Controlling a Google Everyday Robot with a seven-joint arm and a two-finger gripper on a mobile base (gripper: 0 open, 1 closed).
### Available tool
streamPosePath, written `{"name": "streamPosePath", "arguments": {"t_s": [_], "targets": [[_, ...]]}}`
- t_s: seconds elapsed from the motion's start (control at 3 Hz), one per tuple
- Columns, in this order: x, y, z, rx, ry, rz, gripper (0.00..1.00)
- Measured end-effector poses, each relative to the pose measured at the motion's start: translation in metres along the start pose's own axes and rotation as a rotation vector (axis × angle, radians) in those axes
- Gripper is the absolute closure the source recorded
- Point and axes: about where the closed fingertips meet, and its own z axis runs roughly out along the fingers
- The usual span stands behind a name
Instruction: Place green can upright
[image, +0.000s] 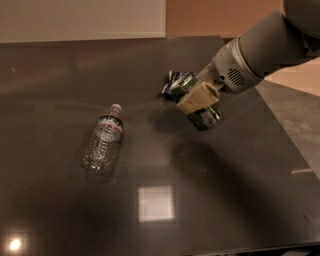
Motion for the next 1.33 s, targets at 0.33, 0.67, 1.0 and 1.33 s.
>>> {"name": "streamPosePath", "arguments": {"t_s": [0.33, 0.67, 1.0, 1.33], "targets": [[0.004, 0.002, -0.009, -0.002, -0.138, -0.046, 1.0], [0.015, 0.003, -0.015, -0.001, -0.257, -0.066, 1.0], [0.025, 0.005, -0.017, -0.001, -0.373, -0.067, 1.0], [0.034, 0.002, -0.014, -0.011, -0.479, -0.044, 1.0]]}}
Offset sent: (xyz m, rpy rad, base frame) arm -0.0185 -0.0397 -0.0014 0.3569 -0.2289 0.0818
